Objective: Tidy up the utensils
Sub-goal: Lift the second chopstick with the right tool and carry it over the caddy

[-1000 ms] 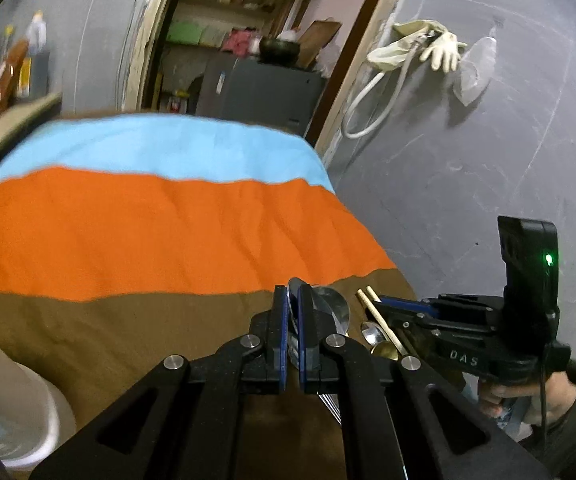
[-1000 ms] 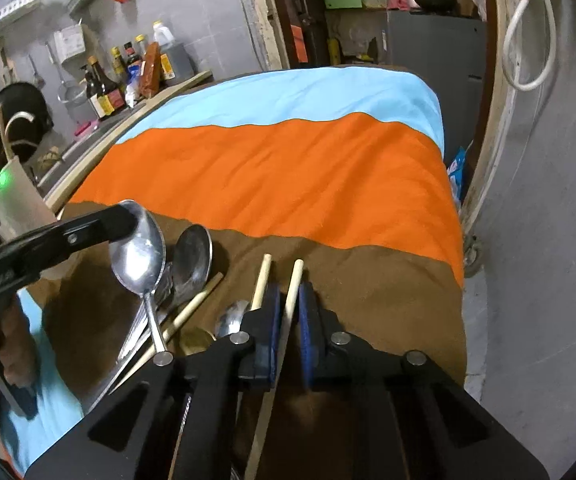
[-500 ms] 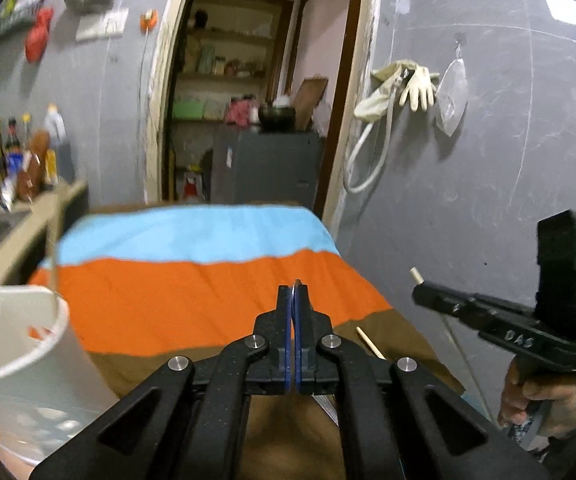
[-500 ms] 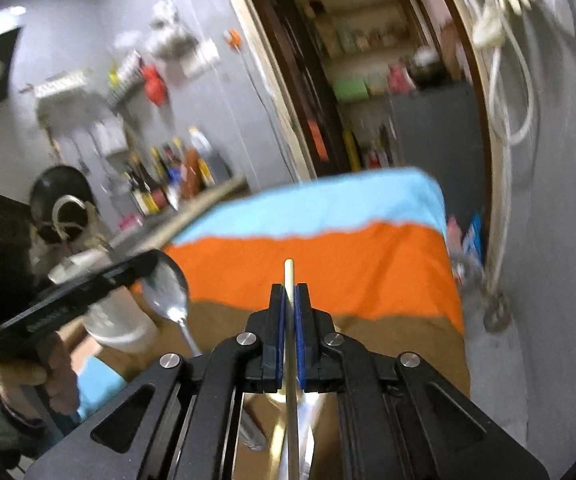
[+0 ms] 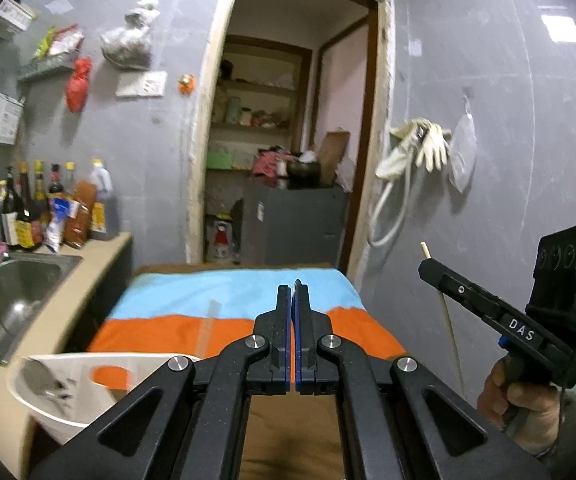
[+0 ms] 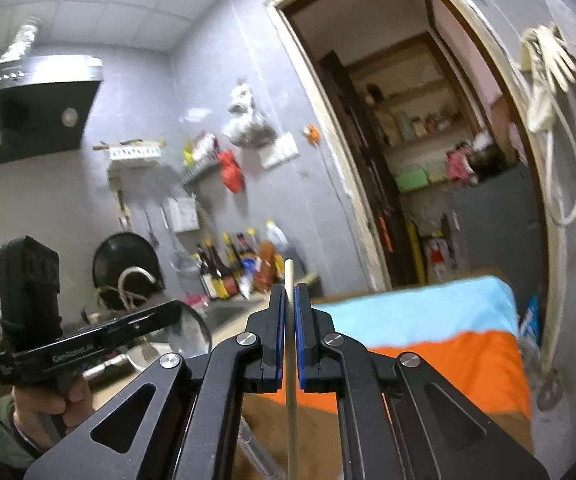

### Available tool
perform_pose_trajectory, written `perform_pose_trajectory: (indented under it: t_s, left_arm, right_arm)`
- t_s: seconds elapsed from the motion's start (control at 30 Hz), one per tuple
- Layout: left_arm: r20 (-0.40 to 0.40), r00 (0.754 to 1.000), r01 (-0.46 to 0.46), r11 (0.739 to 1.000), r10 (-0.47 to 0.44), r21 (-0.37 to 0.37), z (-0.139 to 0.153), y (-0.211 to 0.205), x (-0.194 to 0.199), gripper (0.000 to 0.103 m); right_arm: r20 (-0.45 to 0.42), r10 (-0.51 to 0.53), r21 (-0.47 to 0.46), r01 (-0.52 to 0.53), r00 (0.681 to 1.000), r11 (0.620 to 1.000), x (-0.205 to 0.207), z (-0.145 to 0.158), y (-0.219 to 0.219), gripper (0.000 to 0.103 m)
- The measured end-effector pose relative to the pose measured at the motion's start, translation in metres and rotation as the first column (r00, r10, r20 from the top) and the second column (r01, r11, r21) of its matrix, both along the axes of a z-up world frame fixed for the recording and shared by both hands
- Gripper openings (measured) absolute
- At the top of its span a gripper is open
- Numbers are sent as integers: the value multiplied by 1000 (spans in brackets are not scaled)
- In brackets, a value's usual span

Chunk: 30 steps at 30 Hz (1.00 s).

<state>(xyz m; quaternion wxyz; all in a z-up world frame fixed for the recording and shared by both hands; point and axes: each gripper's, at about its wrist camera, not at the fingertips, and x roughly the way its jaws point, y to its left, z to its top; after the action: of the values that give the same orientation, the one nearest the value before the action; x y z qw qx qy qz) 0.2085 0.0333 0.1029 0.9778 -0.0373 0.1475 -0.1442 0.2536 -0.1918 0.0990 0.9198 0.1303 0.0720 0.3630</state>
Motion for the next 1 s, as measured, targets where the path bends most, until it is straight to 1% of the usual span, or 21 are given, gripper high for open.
perform_pose_trajectory:
  t_s: [0.17,0.33,0.5,0.6,0.7,0.83,0.9,1.0]
  left_arm:
    - [36,996,-75,997,75,0,25,39,-18,0]
    - [88,980,-179,984,178,10,47,78,-38,0]
    - [147,948,-291,956,283,30,61,113,-57,0]
    - [168,927,-348,936,336,45,65,132,-64,0]
    - [185,899,-415,907,396,75,63,149,-68,0]
    - [198,873,-472,874,446,112,45,160,-64,0]
    - [202,867,-485,865,456,130,33,162,-58,0]
    - [199,865,-492,856,461,159,16,161,-48,0]
  right_arm:
    - [55,56,36,-58,997,998,4,20,36,3]
    - [123,124,82,-134,985,988,11,44,85,3]
    - [182,169,152,-197,969,968,19,59,123,3]
    - [207,180,201,-222,962,954,26,61,143,3]
    - [221,169,234,-221,960,947,33,56,155,3]
    - [239,122,205,-173,963,963,37,42,171,3]
    - [246,104,186,-152,964,971,37,34,174,3]
    - [246,79,166,-122,966,978,40,22,178,3]
